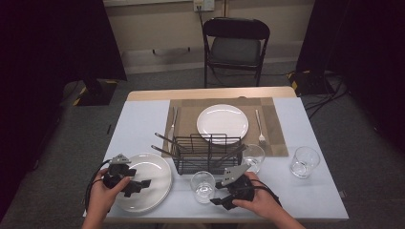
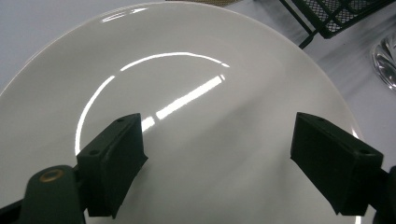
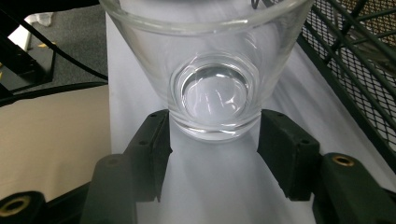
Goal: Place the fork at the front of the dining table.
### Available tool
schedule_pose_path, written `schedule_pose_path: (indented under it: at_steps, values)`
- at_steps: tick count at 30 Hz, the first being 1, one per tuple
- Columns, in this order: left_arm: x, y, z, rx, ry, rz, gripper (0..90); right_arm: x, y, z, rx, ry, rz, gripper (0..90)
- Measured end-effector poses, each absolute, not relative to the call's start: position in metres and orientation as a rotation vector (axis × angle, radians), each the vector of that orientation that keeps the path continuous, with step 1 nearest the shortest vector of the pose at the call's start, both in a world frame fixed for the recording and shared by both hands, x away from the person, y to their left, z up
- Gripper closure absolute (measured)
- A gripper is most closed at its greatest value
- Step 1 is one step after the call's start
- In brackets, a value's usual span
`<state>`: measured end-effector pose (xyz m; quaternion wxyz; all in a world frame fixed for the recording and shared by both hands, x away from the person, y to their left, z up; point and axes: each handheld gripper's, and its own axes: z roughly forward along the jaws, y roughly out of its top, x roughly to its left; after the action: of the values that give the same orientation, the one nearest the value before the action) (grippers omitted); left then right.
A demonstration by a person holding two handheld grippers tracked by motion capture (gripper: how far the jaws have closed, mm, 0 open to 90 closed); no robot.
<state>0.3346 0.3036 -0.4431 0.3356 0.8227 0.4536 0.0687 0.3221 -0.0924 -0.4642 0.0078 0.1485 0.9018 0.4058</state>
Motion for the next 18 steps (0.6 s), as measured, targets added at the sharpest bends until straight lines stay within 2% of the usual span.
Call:
schedule_pose_path:
  at_steps: [18]
  values:
    - [0.3348,0.3042,-0.4428,2.146,1.182,0.181,17.0,0.3228,-0.0881,-0.4641,0.454,2.824,1.264,43.5]
